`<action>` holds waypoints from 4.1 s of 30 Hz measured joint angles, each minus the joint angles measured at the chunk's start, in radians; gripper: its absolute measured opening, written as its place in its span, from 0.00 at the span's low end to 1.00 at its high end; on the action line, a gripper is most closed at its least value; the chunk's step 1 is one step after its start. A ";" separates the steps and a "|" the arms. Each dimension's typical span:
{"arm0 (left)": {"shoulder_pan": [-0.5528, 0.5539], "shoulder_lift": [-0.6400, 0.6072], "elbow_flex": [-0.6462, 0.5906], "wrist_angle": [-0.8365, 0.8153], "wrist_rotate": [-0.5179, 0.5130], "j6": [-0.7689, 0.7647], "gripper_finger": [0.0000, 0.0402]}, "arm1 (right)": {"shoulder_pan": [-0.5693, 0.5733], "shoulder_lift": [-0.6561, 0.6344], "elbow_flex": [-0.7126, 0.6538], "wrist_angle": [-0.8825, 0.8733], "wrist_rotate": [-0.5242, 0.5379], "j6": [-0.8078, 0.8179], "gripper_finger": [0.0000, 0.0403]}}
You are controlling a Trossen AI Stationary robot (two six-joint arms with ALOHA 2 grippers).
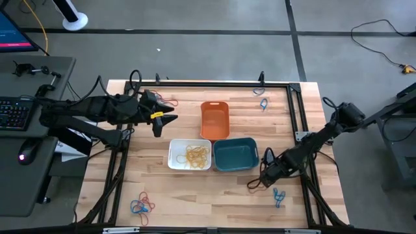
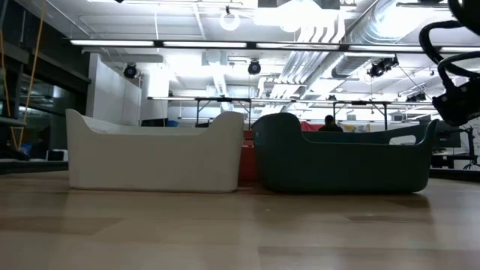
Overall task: Sort rubber bands into baskets
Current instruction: Put the red rubber band into the orange bin
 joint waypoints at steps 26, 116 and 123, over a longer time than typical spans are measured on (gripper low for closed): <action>0.000 0.000 0.000 0.000 -0.003 -0.022 0.48 | 0.016 -0.078 0.260 -0.375 0.070 -0.059 0.00; -0.860 0.432 -0.381 -0.017 0.432 -1.156 0.48 | -0.697 0.025 0.569 0.167 -0.008 -1.159 0.68; -0.830 0.390 -0.594 0.148 0.613 -1.175 0.48 | -0.692 0.025 0.569 0.150 -0.009 -1.125 0.68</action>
